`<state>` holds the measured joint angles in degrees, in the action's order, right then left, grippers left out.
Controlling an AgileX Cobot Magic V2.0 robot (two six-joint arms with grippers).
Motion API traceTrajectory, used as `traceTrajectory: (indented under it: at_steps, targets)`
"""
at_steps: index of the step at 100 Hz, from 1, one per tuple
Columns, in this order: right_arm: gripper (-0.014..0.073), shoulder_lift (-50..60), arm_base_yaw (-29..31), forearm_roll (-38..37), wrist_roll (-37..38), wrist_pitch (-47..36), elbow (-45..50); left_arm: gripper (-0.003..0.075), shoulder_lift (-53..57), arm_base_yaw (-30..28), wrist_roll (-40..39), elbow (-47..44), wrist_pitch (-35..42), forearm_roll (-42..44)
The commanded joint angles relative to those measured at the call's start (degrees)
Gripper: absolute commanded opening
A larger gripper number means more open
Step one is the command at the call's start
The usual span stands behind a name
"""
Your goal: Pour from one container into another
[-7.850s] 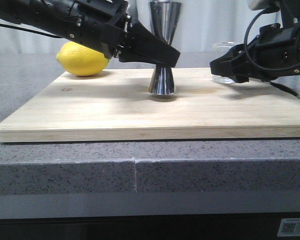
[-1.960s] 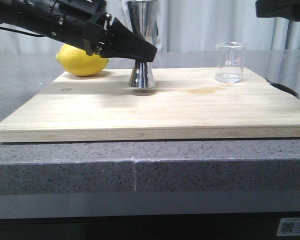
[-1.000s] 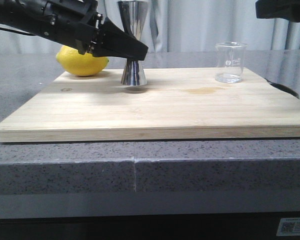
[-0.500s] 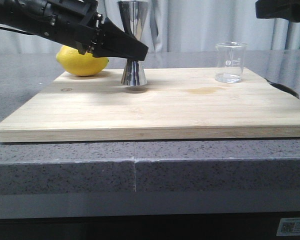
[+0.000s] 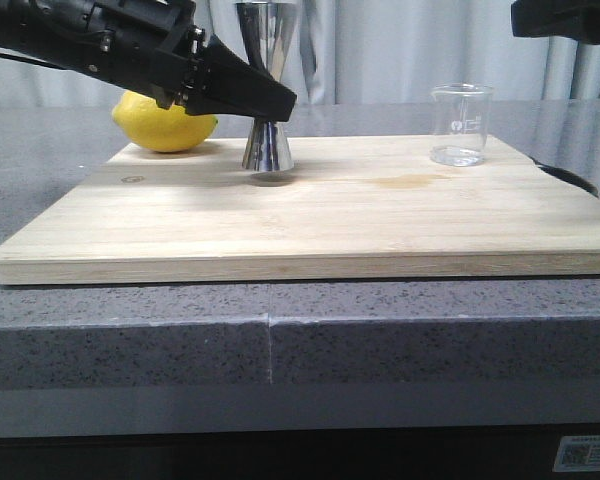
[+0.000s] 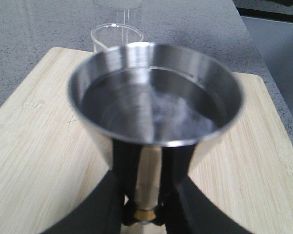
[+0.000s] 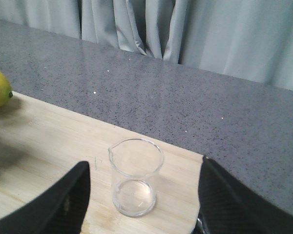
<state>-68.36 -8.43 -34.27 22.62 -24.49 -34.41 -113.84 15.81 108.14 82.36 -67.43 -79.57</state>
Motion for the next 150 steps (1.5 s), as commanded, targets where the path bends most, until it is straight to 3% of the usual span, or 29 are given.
traceTrajectory:
  at_steps: [1,150]
  targets:
    - [0.0429,1.66,0.25,0.42,-0.07,-3.77,-1.49,-0.001,2.88,-0.27,0.27,1.64,-5.28,-5.26]
    - [0.0428,1.66,0.25,0.42,-0.07,-3.77,-1.49,-0.001,1.51,-0.27,1.02,1.64,-5.28,-5.64]
